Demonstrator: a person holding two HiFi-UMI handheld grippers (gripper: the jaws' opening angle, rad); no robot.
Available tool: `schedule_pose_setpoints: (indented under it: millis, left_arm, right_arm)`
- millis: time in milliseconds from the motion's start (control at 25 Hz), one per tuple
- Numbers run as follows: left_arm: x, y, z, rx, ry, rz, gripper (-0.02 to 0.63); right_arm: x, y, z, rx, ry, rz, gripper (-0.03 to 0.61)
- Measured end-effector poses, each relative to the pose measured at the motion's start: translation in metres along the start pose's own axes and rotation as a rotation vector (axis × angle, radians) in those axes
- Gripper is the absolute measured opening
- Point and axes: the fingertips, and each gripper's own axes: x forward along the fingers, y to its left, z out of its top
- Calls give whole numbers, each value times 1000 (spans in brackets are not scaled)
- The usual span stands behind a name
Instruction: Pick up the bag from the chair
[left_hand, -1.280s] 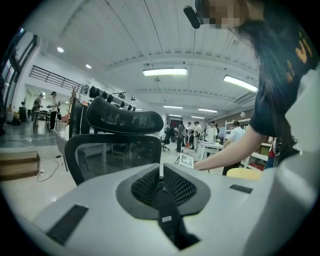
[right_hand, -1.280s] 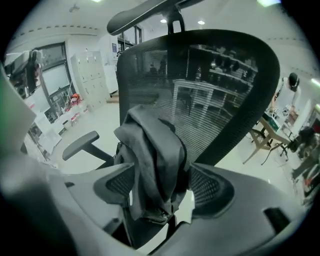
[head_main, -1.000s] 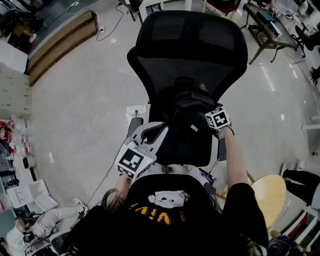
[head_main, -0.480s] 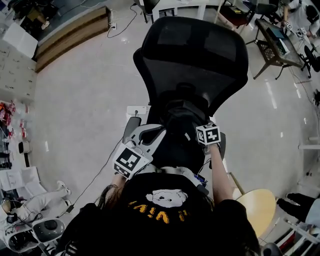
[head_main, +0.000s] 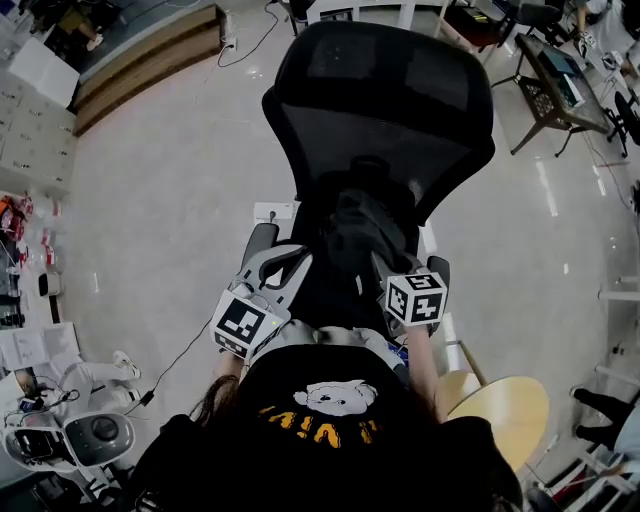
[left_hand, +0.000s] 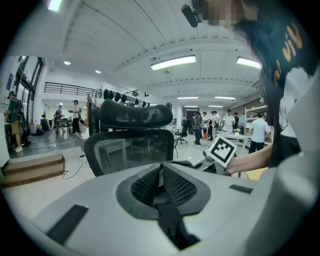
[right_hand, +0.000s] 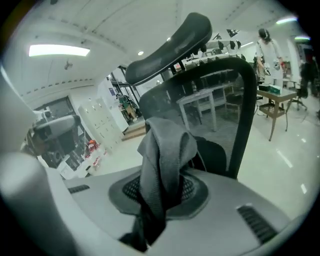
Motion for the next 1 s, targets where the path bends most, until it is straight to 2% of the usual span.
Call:
schedule_pose_setpoints:
  millis: [200, 400, 640, 1000]
  left_arm:
    - [-9, 4, 0, -34, -4, 52, 31]
    - [-8, -2, -4, -24, -12, 40, 31]
    - [-11, -7, 4, 6, -37, -4, 31]
    - [-33, -37, 10, 61, -82, -132, 31]
  right_arm:
    - [-34, 24, 14, 2, -46, 39, 63]
    - [-50, 34, 13, 25, -80, 41, 61]
    - [-64, 41, 9, 72, -104, 3, 61]
    - [-102, 63, -2, 107, -164, -107, 61]
